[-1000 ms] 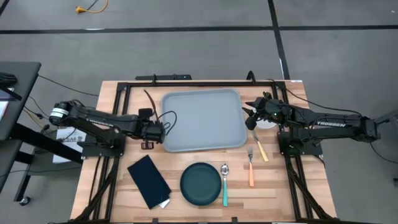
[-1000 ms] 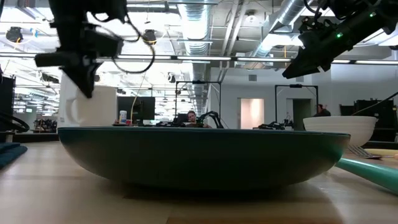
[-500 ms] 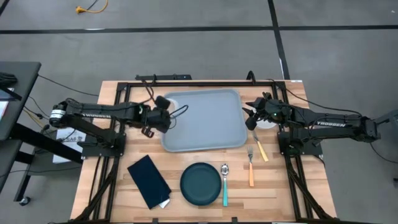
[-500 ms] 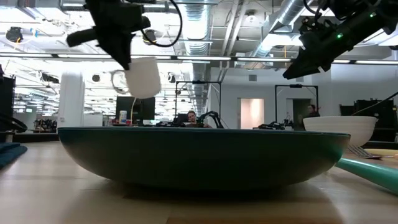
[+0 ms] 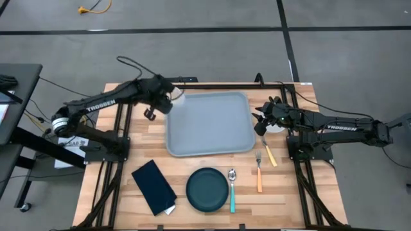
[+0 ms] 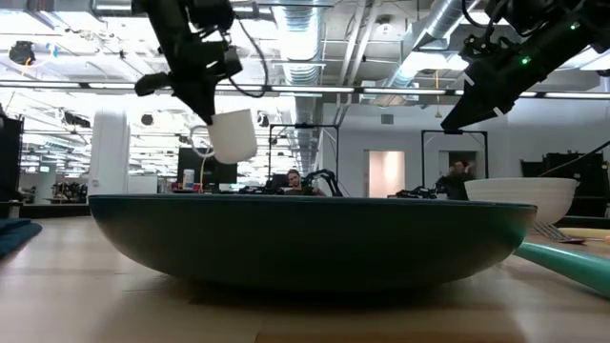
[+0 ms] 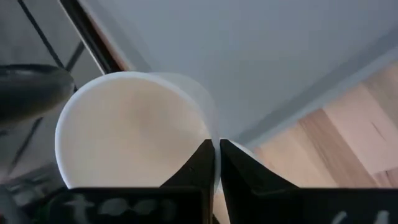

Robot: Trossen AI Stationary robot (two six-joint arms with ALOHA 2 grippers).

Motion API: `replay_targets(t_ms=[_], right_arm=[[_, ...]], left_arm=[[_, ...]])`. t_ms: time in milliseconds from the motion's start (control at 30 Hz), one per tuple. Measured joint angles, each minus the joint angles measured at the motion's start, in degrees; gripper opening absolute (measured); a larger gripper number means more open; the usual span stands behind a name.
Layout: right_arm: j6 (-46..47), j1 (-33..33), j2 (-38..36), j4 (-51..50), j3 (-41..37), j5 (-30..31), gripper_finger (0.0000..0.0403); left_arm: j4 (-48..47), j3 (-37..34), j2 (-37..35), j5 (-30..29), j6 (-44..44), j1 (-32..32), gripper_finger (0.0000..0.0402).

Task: Set up tray
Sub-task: Put the white mug on the gray serving tray

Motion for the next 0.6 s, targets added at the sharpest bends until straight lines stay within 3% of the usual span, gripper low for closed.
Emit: replay_targets(t_ms=[167, 600], right_arm=[[0.0, 0.01, -0.01, 0.02, 0.0, 0.0, 0.0134], [0.02, 0.02, -0.02, 0.03, 0.0, 0.0, 0.0134]], left_arm=[[-0.62, 0.04, 2.47, 8.18, 7.54, 5.57, 0.0004], [-0.13, 0.02, 15.82, 4.12, 15.21, 6.8, 0.0004]])
